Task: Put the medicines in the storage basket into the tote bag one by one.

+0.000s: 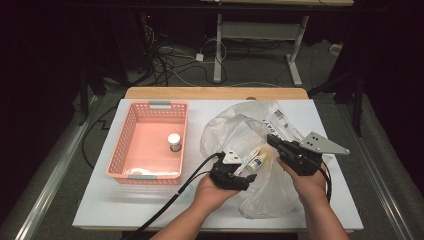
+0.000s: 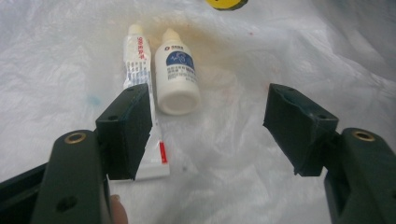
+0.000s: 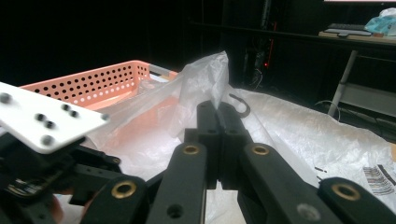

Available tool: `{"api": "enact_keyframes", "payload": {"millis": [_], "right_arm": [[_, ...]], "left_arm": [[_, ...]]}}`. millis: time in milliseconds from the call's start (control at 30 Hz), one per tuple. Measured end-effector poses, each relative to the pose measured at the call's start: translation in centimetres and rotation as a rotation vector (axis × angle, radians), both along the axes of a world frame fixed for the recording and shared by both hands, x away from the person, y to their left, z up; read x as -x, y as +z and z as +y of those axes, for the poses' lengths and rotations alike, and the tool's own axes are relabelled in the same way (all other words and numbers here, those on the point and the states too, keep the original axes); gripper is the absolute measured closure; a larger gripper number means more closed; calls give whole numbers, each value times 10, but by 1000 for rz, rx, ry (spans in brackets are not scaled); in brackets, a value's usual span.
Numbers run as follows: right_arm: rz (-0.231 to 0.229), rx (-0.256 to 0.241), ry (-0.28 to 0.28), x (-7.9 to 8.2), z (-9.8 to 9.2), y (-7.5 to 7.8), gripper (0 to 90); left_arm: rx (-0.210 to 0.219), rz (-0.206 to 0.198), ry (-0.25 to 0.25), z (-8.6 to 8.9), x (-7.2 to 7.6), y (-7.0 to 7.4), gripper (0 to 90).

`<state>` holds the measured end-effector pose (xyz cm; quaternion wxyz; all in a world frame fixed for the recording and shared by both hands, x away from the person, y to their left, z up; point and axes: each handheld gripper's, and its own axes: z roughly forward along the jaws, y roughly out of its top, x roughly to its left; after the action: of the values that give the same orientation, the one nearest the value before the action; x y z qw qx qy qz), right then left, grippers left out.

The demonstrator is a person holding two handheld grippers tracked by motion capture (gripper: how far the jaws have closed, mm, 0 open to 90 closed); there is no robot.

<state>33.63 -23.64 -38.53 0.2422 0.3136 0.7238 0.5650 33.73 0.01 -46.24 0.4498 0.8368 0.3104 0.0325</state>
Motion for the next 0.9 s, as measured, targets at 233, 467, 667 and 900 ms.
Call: {"api": "enact_keyframes", "payload": {"millis": [233,467,667,900], "right_arm": [[2,5,-1,0,1,-1,900],[3,6,-3,0,1,0,900],[3,6,-4,1,1,0,900],[-3,9,-5,1,0,1,900]], "left_arm": [[-3,7,-4,21,11,0,230],[1,-22,3,39,27,6,138],[-6,-10,30,55,35,13,0],[15,-36,62,80,48,22,0]]}}
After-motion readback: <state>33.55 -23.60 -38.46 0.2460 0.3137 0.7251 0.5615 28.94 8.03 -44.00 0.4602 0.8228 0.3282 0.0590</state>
